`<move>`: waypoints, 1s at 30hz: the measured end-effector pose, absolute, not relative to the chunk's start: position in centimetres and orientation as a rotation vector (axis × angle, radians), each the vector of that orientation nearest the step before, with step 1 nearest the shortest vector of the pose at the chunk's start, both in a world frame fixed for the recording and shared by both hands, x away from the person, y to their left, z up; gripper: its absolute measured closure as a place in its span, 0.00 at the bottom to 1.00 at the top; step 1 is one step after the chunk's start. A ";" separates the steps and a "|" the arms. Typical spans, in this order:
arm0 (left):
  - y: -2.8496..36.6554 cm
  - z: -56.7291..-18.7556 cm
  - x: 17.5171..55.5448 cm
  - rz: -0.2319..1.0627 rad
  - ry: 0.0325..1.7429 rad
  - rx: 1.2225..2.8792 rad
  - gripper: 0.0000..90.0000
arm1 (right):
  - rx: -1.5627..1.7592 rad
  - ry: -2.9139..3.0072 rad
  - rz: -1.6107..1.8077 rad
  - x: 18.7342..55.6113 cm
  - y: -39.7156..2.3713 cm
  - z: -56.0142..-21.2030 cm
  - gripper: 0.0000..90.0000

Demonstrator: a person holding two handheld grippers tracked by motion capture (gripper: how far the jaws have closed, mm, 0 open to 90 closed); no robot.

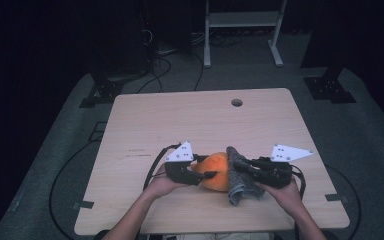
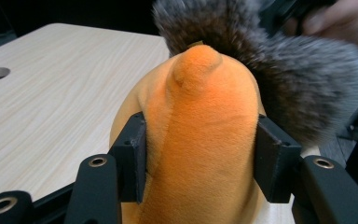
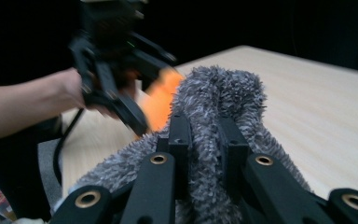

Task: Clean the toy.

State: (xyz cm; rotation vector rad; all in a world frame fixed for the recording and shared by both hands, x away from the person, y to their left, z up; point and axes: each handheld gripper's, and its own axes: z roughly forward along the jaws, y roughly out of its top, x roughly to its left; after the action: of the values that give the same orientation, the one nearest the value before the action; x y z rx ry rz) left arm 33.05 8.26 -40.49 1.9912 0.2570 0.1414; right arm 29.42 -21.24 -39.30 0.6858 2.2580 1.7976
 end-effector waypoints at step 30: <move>8.6 -43.5 34.0 0.116 0.340 2.011 0.39 | 0.844 2.280 1.675 30.7 -21.8 -42.4 0.87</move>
State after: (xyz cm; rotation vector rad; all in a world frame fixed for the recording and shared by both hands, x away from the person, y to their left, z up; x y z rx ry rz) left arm 34.04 8.63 -43.54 2.0106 0.3400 0.1157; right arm 30.70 -21.76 -42.41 0.8443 2.2803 1.6754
